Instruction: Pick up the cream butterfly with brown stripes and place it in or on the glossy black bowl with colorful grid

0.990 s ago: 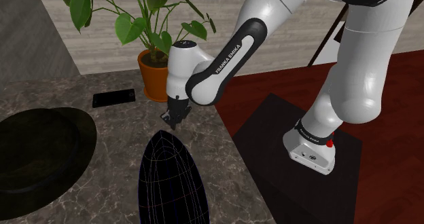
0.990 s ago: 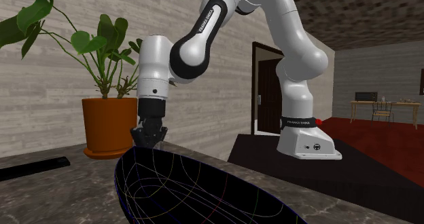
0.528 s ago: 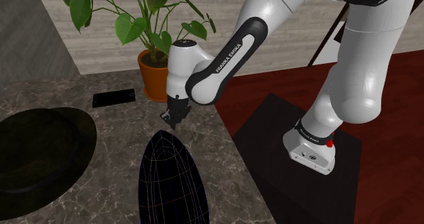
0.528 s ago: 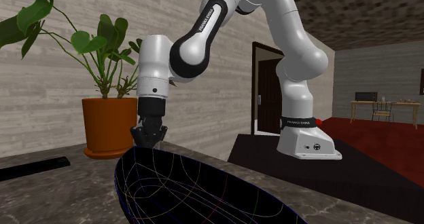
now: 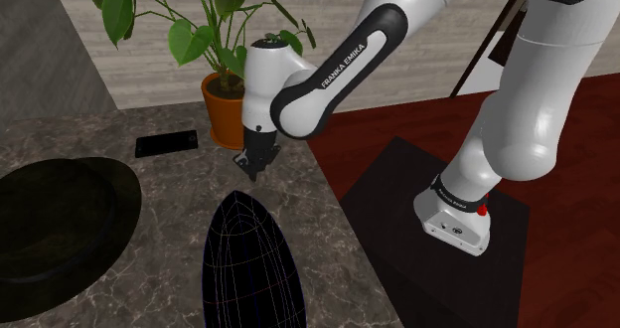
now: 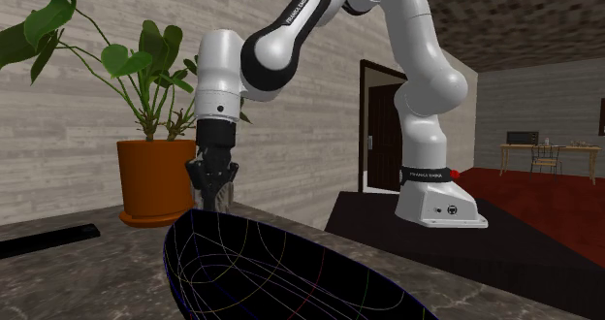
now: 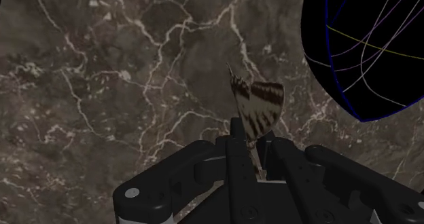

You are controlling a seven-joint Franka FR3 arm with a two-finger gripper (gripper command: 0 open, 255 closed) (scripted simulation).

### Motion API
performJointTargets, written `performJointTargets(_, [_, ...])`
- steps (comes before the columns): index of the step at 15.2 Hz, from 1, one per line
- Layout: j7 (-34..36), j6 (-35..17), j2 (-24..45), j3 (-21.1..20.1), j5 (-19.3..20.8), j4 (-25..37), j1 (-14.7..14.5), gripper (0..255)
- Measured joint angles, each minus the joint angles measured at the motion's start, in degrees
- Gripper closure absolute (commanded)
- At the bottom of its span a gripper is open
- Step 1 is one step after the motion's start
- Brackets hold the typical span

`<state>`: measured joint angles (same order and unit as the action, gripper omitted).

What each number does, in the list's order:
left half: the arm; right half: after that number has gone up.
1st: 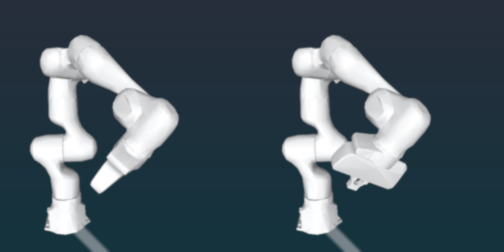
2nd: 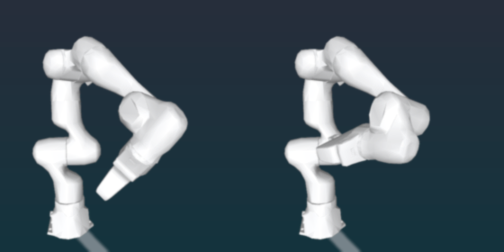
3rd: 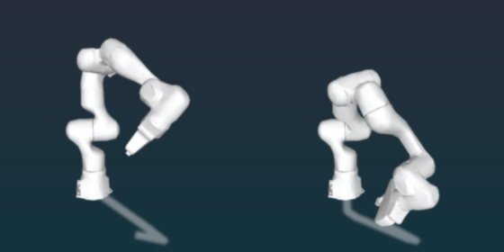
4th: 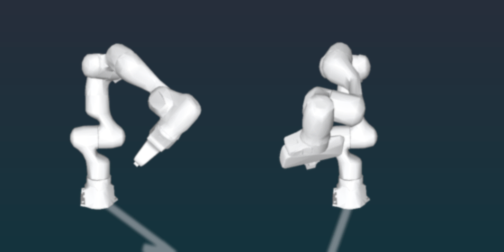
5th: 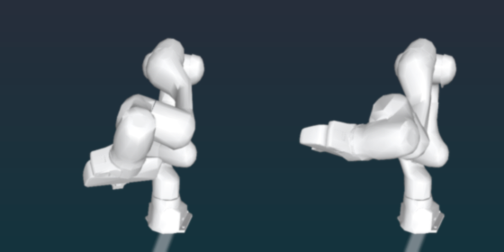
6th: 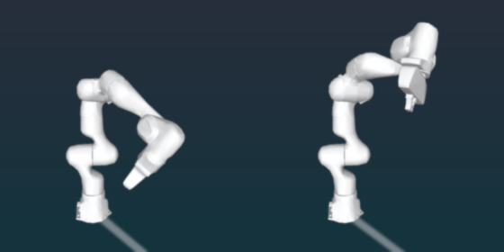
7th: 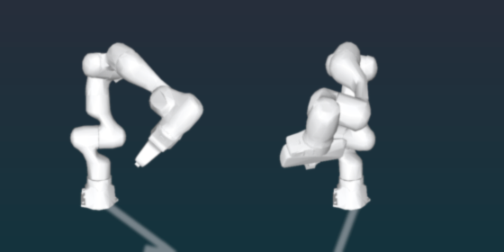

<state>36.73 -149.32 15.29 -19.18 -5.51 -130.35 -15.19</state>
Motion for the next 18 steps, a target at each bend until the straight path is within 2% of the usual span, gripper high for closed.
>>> performJointTargets(18, [-1.1, 13.2, -10.8, -1.1, -3.4, 2.8, 1.3, 255])
